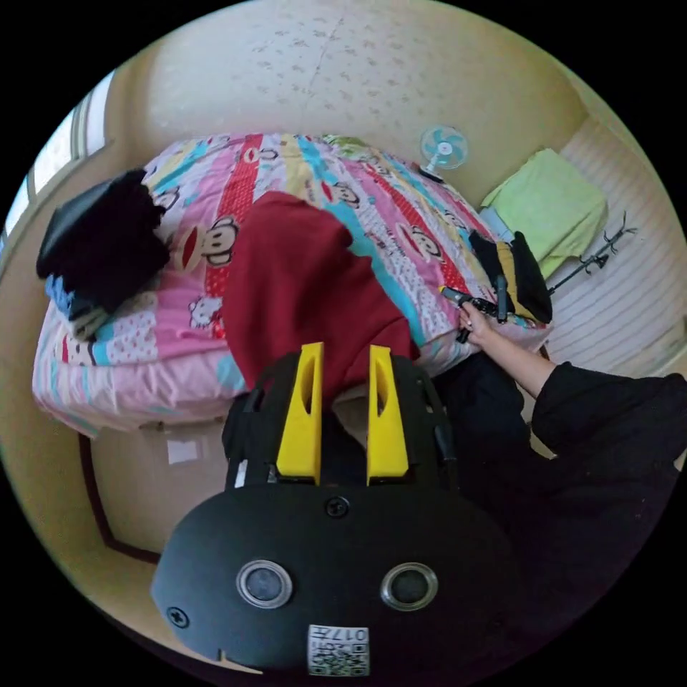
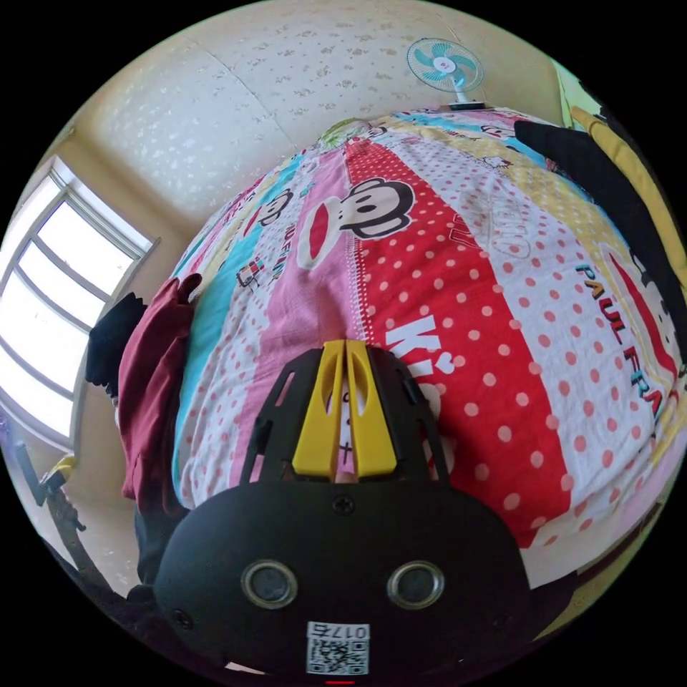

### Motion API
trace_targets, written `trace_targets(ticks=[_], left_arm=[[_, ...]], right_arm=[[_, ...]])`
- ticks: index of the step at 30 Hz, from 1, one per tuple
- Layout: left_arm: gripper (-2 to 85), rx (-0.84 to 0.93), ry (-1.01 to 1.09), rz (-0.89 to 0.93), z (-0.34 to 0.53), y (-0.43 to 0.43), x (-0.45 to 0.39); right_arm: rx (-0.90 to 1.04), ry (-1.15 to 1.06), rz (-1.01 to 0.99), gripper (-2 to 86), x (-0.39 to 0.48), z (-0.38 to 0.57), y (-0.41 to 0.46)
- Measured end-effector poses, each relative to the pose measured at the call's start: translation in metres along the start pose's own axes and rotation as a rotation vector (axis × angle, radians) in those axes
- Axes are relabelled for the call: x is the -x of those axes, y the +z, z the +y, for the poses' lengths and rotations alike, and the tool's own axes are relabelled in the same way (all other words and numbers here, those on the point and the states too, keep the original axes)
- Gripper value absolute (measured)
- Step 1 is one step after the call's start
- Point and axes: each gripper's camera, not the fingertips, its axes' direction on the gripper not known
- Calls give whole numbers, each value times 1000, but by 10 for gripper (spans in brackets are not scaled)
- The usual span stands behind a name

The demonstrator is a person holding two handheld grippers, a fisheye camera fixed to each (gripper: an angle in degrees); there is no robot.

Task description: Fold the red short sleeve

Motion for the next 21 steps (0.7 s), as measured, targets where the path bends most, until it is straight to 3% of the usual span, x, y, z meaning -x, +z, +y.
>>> trace_targets(ticks=[5, 11, 14, 15, 17, 19, 21], left_arm=[[142, 114, 85, 108, -75, 89, -47], [121, 319, 21, -192, -93, 224, -41], [39, 256, 29, -116, -82, 200, -28], [29, 196, 12, 25, -77, 173, -15], [18, 62, -18, 253, -68, 116, 10], [7, -173, 12, 448, -50, 25, 37], [2, -335, 80, 531, -34, -43, 51]], right_arm=[[-13, 30, -102, 4, -30, 9, -15], [-28, 30, -115, 7, -46, 22, -33], [-19, 25, -134, 10, -48, 30, -50], [-11, -17, -147, 11, -44, 33, -55], [-55, -298, -358, 20, -19, 49, -82], [-136, -430, -526, 41, 0, 58, -105], [-221, -474, -569, 81, 18, 61, -124]])
